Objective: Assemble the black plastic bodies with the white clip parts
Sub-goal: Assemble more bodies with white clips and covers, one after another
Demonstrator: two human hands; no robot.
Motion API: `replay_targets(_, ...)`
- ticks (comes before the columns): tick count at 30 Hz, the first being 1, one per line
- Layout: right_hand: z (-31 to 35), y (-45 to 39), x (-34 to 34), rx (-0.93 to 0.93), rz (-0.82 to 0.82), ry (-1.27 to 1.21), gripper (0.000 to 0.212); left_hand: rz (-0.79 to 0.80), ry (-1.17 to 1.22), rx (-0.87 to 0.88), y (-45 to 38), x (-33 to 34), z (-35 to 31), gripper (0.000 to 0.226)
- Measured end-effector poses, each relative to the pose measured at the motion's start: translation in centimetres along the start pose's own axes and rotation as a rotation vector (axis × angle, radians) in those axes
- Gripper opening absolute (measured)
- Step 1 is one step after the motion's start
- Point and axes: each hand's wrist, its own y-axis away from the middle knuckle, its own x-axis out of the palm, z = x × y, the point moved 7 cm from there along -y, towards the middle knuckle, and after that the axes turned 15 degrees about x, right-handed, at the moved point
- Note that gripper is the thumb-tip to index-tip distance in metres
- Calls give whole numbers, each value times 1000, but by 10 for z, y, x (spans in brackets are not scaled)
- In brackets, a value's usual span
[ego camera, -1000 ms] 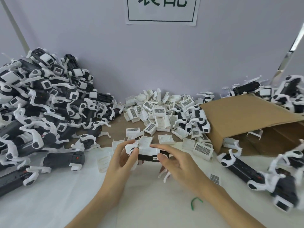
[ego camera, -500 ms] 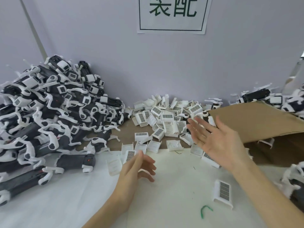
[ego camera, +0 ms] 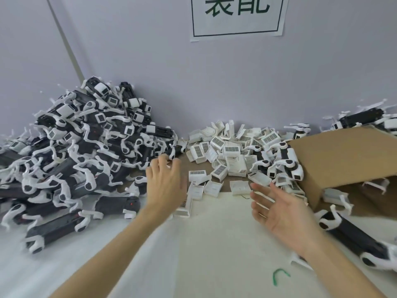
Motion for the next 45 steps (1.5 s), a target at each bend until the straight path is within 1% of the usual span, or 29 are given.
replay_targets(2,0,1,0,1,-21,0,40,263,-193,-136,-18,12,35,48)
replay_targets(4,-1,2,1,-5,-33,-9,39,480,-201,-245,-21,25,60,57)
replay_targets(5,-1,3,1,-5,-40,-11,39,536,-162,-276,-20,30,66,60)
replay_targets(6,-1,3,2,-3,-45,-9,39,550,-135,-278,-19,34,69,60)
replay_targets(7,-2,4,2,-1,-48,-7,39,528,-131,-253,-19,36,68,59)
replay_targets(9,-3,4,3,2,-51,-5,39,434,-134,-155,-23,32,58,59)
replay_targets(14,-4,4,4,0,-54,21,38,66,68,164,-22,1,-14,67)
replay_targets(17,-5,2,6,-36,-74,95,43,-122,169,358,-3,-21,-71,56)
replay_targets(19,-6,3,10,-100,-59,163,48,-174,242,474,11,-28,-103,52)
replay_targets(21,-9,6,22,-138,-25,326,49,-165,316,572,24,-27,-126,56)
replay_targets(23,-13,8,29,-161,-44,487,50,-176,361,617,34,-26,-134,56)
replay_targets(24,-13,9,29,-183,-79,533,51,-202,376,607,36,-26,-132,56)
replay_targets(26,-11,9,25,-222,-131,547,45,-252,411,514,41,-25,-120,56)
replay_targets(28,-7,8,19,-242,-155,482,41,-266,494,364,46,-22,-104,63)
replay_targets(30,-3,8,16,-279,-162,390,46,-272,639,201,55,-16,-89,73)
replay_targets(31,0,9,15,-305,-159,349,49,-287,695,149,60,-15,-84,76)
replay_targets(32,2,9,15,-327,-156,311,52,-304,722,132,64,-15,-81,77)
replay_targets(34,4,12,15,-337,-155,246,54,-295,712,175,71,-18,-86,83)
replay_targets(36,5,15,15,-338,-152,212,53,-222,677,265,73,-18,-99,99)
replay_targets(38,7,18,16,-350,-149,217,50,-117,581,344,73,-11,-114,113)
replay_targets(40,8,19,16,-366,-158,232,48,-65,483,356,68,-6,-117,111)
replay_targets(41,9,20,16,-374,-170,236,49,-78,461,331,64,-6,-111,107)
replay_targets(43,9,20,16,-390,-200,243,51,-155,474,241,56,-11,-92,102)
replay_targets(45,10,20,17,-398,-223,263,54,-238,580,139,53,-14,-74,91)
